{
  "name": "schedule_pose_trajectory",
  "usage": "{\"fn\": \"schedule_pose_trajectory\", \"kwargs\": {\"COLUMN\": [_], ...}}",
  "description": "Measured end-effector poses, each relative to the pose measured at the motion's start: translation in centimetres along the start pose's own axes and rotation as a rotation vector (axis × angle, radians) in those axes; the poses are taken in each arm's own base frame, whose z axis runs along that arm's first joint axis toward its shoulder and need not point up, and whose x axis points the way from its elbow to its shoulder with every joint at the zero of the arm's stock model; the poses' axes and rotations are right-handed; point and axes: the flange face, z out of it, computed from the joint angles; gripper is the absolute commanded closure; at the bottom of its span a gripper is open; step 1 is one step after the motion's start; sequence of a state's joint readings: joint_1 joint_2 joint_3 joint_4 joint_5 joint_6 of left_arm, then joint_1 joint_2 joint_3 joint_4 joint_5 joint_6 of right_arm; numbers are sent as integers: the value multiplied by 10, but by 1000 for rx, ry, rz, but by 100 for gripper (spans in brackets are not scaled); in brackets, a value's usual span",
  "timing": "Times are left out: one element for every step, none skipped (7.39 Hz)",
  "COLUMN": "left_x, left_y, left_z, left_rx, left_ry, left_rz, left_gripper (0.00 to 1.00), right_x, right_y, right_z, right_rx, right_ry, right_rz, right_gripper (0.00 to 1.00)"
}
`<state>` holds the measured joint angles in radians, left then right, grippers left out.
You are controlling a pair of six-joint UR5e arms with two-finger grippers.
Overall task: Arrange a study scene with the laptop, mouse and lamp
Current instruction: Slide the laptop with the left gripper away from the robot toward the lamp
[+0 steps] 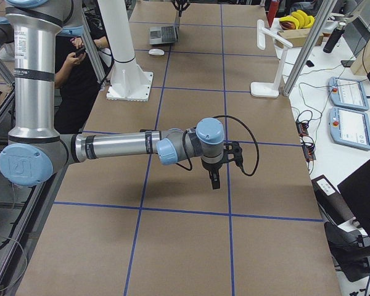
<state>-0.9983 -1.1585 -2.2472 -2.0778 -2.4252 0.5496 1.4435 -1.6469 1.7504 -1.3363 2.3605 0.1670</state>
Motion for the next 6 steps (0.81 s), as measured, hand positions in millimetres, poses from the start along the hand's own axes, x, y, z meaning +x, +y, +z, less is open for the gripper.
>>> {"fn": "schedule_pose_trajectory", "kwargs": {"left_x": [-4, -9, -17, -27, -38, -51], "left_y": [-9, -17, -27, -40, -54, -71], "left_z": [-4, -7, -9, -12, -16, -20], "left_rx": [13, 24, 29, 31, 32, 29], "left_ry": [-15, -32, -55, -77, -95, -113], "left_rz": [14, 29, 42, 51, 51, 49], "left_gripper": [100, 100, 100, 100, 100, 100], "right_x": [0, 0, 0, 0, 1, 2], "right_y": [1, 1, 1, 2, 2, 2], "right_z": [0, 0, 0, 0, 1, 1], "right_rx": [0, 1, 1, 0, -2, -3], "right_ry": [1, 1, 1, 2, 3, 5], "right_rz": [-2, -3, -1, 5, 10, 12], "right_gripper": [0, 0, 0, 0, 0, 0]}}
